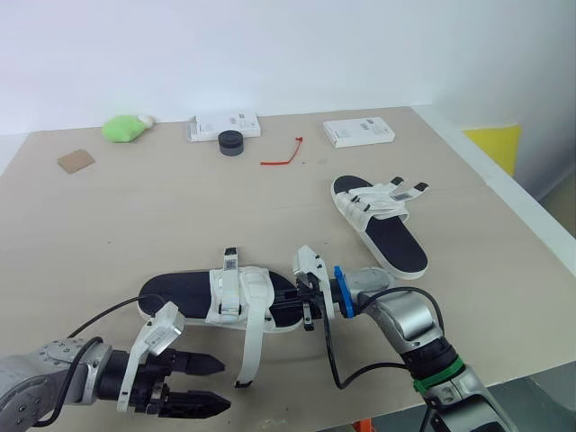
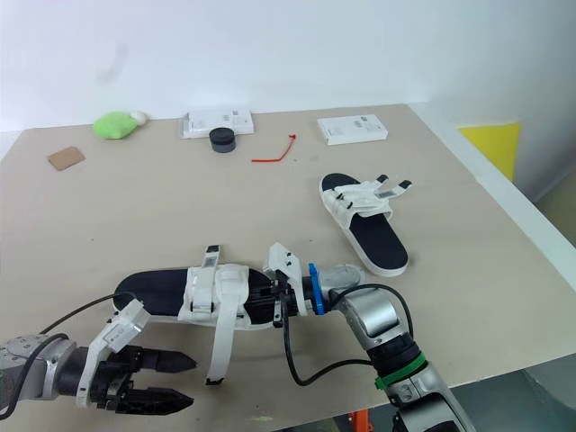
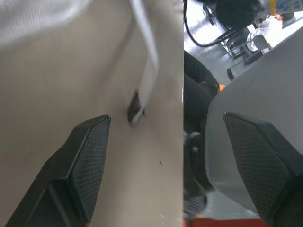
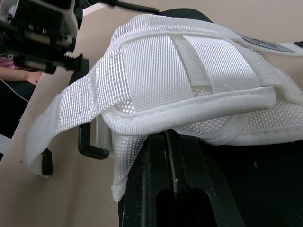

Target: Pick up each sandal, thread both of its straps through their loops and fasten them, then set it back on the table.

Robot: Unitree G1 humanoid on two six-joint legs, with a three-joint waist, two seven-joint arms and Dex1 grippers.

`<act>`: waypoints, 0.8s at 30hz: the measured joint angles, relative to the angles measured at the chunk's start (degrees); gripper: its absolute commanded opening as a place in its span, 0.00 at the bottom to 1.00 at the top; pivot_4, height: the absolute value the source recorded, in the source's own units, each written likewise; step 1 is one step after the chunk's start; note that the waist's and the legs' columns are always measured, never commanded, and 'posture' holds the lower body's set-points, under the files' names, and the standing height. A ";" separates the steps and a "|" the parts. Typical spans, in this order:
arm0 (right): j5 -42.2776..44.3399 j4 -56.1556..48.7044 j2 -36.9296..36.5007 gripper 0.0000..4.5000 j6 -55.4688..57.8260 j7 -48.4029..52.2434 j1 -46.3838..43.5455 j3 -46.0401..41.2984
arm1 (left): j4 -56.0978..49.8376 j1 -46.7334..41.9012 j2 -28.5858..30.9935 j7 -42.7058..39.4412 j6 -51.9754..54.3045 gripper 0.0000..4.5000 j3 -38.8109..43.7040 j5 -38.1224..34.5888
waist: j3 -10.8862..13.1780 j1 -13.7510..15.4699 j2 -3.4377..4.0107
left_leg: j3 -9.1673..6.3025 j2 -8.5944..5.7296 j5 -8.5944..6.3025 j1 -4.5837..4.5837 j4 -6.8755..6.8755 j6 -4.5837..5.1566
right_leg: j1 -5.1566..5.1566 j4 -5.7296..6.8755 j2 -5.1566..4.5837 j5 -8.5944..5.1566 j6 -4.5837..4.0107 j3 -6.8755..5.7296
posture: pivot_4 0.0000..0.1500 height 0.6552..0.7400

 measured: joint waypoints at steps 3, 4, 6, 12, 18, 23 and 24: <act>0.04 -0.20 -0.27 0.00 0.13 -0.11 0.16 -0.04 | 1.31 -4.54 -5.90 5.35 2.95 0.87 -1.15 -0.39 | -0.07 0.22 0.13 | 0.01 -0.04 -0.02 0.00 0.08 -0.04 | 0.05 0.00 -0.01 0.00 0.00 0.01 | 1.00 1.00; 0.04 -0.20 -0.23 0.00 0.16 -0.27 0.14 -0.04 | 2.46 -7.09 -8.44 7.75 4.10 0.87 -1.90 -0.26 | -0.09 0.25 0.08 | -0.01 -0.03 -0.03 0.00 0.11 -0.04 | 0.06 0.00 0.02 0.02 0.01 0.00 | 1.00 1.00; 0.06 -0.21 -0.15 0.00 0.21 -0.38 0.18 -0.02 | 3.70 -10.23 -10.98 10.22 5.87 0.87 -2.93 -0.16 | -0.14 0.21 -0.03 | -0.02 -0.01 -0.03 -0.01 0.12 -0.06 | 0.06 0.01 0.07 0.04 -0.02 0.03 | 1.00 1.00; 0.06 -0.23 -0.24 0.00 0.31 -0.72 0.20 -0.03 | 4.72 -15.35 -14.05 11.80 11.20 0.87 -4.42 -0.26 | -0.18 0.25 0.04 | -0.02 -0.02 -0.05 0.00 0.22 -0.08 | 0.11 0.01 0.07 0.06 0.01 0.06 | 1.00 1.00; 0.06 -0.23 -0.18 0.00 0.31 -0.92 0.19 -0.01 | 5.64 -17.30 -13.58 9.71 14.86 0.64 -5.32 -0.29 | -0.19 0.20 0.02 | -0.01 -0.02 -0.05 0.01 0.25 -0.08 | 0.11 0.01 0.08 0.07 0.03 0.06 | 1.00 1.00; 0.05 -0.23 -0.09 0.00 0.30 -1.06 0.18 0.01 | 6.48 -17.25 -12.40 7.85 18.82 0.26 -5.69 -0.79 | -0.19 0.19 0.03 | -0.02 -0.01 -0.05 0.00 0.26 -0.08 | 0.11 0.01 0.09 0.08 0.02 0.07 | 1.00 1.00; 0.05 -0.23 -0.08 0.00 0.30 -1.06 0.19 0.01 | 6.62 -17.25 -12.56 7.89 19.55 0.19 -5.55 -1.22 | -0.19 0.18 0.03 | -0.02 -0.01 -0.05 0.00 0.26 -0.08 | 0.11 0.01 0.09 0.08 0.02 0.07 | 1.00 1.00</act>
